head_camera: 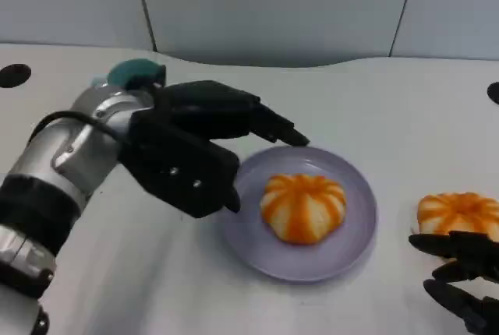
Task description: Grasp the bread from the table and place it into the plate.
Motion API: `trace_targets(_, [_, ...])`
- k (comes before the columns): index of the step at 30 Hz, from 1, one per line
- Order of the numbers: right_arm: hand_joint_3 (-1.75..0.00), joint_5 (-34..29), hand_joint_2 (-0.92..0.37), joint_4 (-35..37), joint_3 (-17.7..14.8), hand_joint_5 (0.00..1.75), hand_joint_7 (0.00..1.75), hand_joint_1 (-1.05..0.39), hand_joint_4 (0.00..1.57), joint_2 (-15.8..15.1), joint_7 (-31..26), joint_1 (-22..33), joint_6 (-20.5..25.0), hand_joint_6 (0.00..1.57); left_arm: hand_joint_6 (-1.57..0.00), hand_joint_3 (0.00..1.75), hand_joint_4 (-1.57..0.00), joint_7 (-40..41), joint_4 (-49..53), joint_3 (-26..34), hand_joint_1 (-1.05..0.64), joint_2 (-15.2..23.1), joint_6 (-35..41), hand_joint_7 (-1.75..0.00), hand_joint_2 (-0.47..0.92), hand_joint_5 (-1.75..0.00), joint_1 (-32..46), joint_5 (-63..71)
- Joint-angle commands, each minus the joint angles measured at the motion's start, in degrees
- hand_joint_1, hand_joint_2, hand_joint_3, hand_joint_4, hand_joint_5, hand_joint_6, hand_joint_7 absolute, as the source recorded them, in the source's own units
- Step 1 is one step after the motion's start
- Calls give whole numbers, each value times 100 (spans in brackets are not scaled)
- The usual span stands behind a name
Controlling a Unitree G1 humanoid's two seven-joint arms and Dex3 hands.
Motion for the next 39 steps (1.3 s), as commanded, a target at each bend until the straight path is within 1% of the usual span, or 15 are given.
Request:
trace_targets(1, [-34,7,-92,-58,-23,76,0,-24,63,-36,6,24,47,82,-44,0,-2,17,39,496,-62,243,-103,-1,89,-78,527,-710])
trace_targets(4, [-34,34,-92,-42,-56,76,1,-22,64,-55,15,27,3,83,-49,0,-4,50,105,1079,-51,168,-28,-4,86,-93,1080,-1595])
trace_targets(7, [-35,68,-92,-56,-82,75,0,-23,63,-60,48,37,47,82,-52,1,-9,62,-12,1335,-47,109,170,-5,88,-101,1377,-1952])
trace_targets(8, [-35,52,-92,-40,-91,75,0,-23,62,-78,44,38,22,82,-53,1,-9,248,-112,1454,-47,92,257,-5,88,-102,1631,-1989])
trace_targets(9, [-35,40,-92,-29,-98,75,0,-23,63,-91,41,39,1,82,-55,1,-14,387,-202,1549,-45,76,334,-7,89,-107,1827,-2009])
trace_targets(13, [-35,82,-92,-20,-131,76,0,-23,64,-99,60,59,-33,82,-64,0,-26,1032,-714,2037,-37,-255,880,-15,88,-121,2729,-2368])
trace_targets(14, [-35,84,-92,-19,-132,76,0,-23,63,-100,61,62,-38,82,-58,0,-27,1116,-833,2103,-35,-315,1016,-35,89,-130,2859,-2418])
trace_targets(15, [-34,88,-92,-6,-133,76,0,-23,63,-101,56,66,-67,82,-41,0,-27,1175,-957,2182,-34,-383,1192,-75,90,-139,3002,-2507])
trace_targets(16, [-34,95,-92,29,-134,76,0,-23,63,-105,43,66,-123,82,-31,0,-27,1251,-1122,2267,-33,-444,1497,-102,91,-147,3186,-2589])
trace_targets(17, [-34,102,-92,56,-136,76,0,-23,63,-108,33,66,-165,83,-29,1,-31,1294,-1259,2317,-33,-478,1731,-128,92,-158,3308,-2635])
trace_targets(18, [-34,103,-92,87,-137,76,1,-23,64,-113,22,65,-214,83,-28,1,-34,1326,-1392,2362,-33,-500,1973,-146,92,-165,3437,-2670])
trace_targets(21, [-33,95,-92,101,-148,77,1,-23,64,-121,22,86,-225,83,-36,1,-50,1287,-1684,2408,-31,-474,2443,-166,92,-173,3816,-2696])
trace_targets(27, [-33,98,-92,178,-165,77,0,-23,63,-142,26,87,-248,83,-43,2,-63,1250,-1913,2372,-30,-431,2905,-174,92,-175,4144,-2628])
trace_targets(32, [-33,175,-92,178,-210,76,0,-25,64,-163,83,129,-242,83,-56,3,-78,1231,-2242,2317,-23,-418,3512,-175,92,-175,4383,-2596])
trace_targets(39, [-31,291,-92,456,-318,75,0,-22,64,-255,162,-14,-353,83,-60,2,-82,1310,-2210,2172,-28,-445,3577,-175,90,-175,4336,-2362])
